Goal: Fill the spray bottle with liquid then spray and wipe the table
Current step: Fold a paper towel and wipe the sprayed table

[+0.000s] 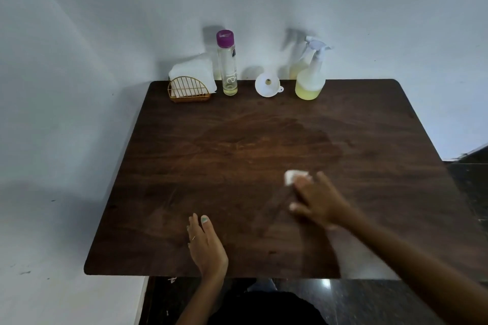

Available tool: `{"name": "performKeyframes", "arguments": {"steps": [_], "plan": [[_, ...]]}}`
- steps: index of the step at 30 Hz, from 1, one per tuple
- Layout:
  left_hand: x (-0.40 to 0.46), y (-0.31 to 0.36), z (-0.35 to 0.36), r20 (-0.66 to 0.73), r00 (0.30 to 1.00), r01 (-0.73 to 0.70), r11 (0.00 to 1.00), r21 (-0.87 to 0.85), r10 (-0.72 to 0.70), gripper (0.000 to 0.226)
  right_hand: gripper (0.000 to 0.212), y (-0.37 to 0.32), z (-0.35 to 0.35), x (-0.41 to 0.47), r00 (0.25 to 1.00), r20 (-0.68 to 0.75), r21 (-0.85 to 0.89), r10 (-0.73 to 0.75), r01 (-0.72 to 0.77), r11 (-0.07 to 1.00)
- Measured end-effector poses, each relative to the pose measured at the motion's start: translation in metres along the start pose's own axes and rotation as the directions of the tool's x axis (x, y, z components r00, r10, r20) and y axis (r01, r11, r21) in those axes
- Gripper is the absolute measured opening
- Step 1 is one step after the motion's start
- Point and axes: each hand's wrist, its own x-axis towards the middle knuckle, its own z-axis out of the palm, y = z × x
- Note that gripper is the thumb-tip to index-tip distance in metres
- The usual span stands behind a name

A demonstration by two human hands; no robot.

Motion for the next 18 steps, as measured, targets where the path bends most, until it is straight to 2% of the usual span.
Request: {"name": "performKeyframes", "arguments": {"steps": [2,3,5,6,8,10,11,12,14,16,18], "plan": [[-0.001,0.0,-0.002,0.008,1.0,0.003,1.0,-0.006,-0.003,0.058,0.088,0.056,-0.017,0.008,0.947,-0.046,0.034,0.317,-0.316,0.948],[-0.001,-0.001,-0.002,0.012,1.0,0.007,1.0,-0.004,-0.007,0.058,0.085,0.075,-0.025,0.009,0.897,0.011,0.041,0.442,-0.442,0.896],[-0.001,-0.003,-0.003,0.012,1.0,0.005,1.0,0.001,-0.005,0.058,0.087,0.083,-0.031,0.01,0.825,0.112,0.046,0.554,-0.561,0.827],[-0.002,-0.004,-0.004,0.015,1.0,0.002,1.0,0.005,-0.002,0.058,0.092,0.072,-0.029,0.011,0.829,0.108,0.047,0.549,-0.556,0.83],[-0.002,-0.005,-0.004,0.023,1.0,-0.004,1.0,0.014,0.004,0.058,0.101,0.032,-0.016,0.01,0.888,0.051,0.095,0.457,-0.46,0.883],[-0.002,-0.004,-0.003,0.022,1.0,-0.011,1.0,0.027,0.01,0.057,0.111,-0.025,0.003,-0.001,0.966,0.011,0.164,0.259,-0.257,0.952],[-0.002,-0.004,-0.002,0.024,1.0,-0.011,0.999,0.032,0.011,0.056,0.109,-0.057,0.013,-0.011,0.989,0.014,0.195,0.146,-0.146,0.97],[-0.002,-0.003,-0.001,0.023,1.0,-0.009,0.999,0.033,0.008,0.055,0.106,-0.089,0.021,-0.021,0.999,0.036,0.205,0.03,-0.036,0.978],[0.0,-0.004,0.001,0.017,1.0,-0.001,0.999,0.054,0.0,0.053,0.099,-0.141,0.044,-0.041,0.986,0.017,0.108,-0.169,0.166,0.98],[-0.001,-0.005,0.002,0.025,1.0,-0.019,0.993,0.117,0.016,0.052,0.087,-0.174,0.061,-0.053,0.972,0.0,0.062,-0.234,0.233,0.97],[-0.001,-0.005,0.001,0.026,0.999,-0.027,0.994,0.11,0.024,0.052,0.066,-0.188,0.067,-0.052,0.965,-0.108,0.044,-0.24,0.245,0.968]]}}
